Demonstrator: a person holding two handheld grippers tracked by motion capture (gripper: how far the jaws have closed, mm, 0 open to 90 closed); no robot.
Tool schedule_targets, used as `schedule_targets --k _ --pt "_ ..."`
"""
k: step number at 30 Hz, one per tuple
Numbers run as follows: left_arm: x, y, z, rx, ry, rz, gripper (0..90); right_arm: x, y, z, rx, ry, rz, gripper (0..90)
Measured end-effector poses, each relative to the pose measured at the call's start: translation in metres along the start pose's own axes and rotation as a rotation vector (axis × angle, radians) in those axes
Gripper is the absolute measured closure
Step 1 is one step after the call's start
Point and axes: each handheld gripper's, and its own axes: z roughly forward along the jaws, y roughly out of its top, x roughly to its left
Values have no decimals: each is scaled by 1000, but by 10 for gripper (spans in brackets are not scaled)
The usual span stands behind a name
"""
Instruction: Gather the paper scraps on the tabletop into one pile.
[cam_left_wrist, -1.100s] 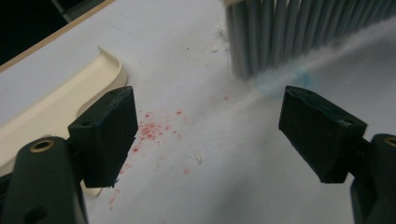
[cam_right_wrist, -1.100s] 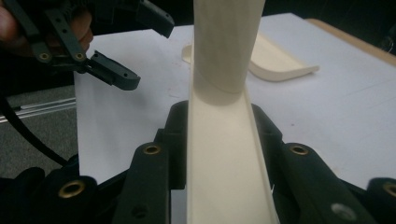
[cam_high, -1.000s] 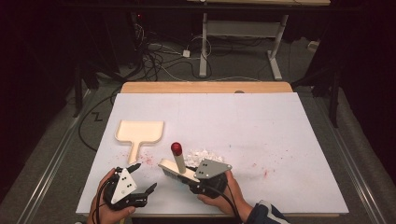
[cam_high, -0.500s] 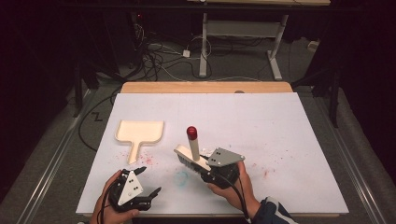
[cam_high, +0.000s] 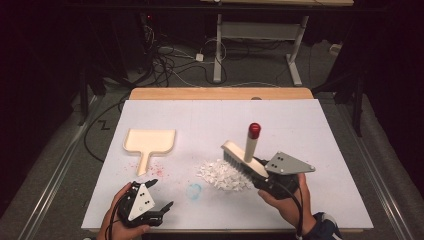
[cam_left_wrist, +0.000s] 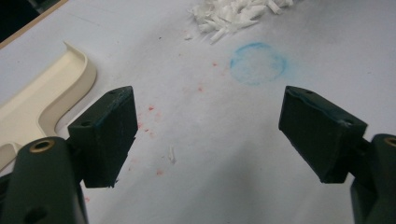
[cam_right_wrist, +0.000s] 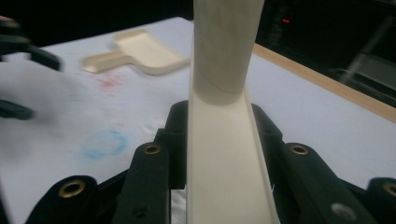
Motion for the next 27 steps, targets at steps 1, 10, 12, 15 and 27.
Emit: schedule_targets --k 1,10,12,15,27 --pt "0 0 0 1 0 2 185 -4 -4 -1 9 -45 6 680" --pt "-2 3 3 5 -10 10 185 -9 -40 31 130 -245 38 680" --pt "-2 3 3 2 -12 11 185 -2 -45 40 157 -257 20 680" --pt "-1 2 3 -3 -20 8 186 8 -46 48 145 -267 25 680" --pt "-2 3 1 -22 -36 9 186 46 -32 87 90 -295 98 679"
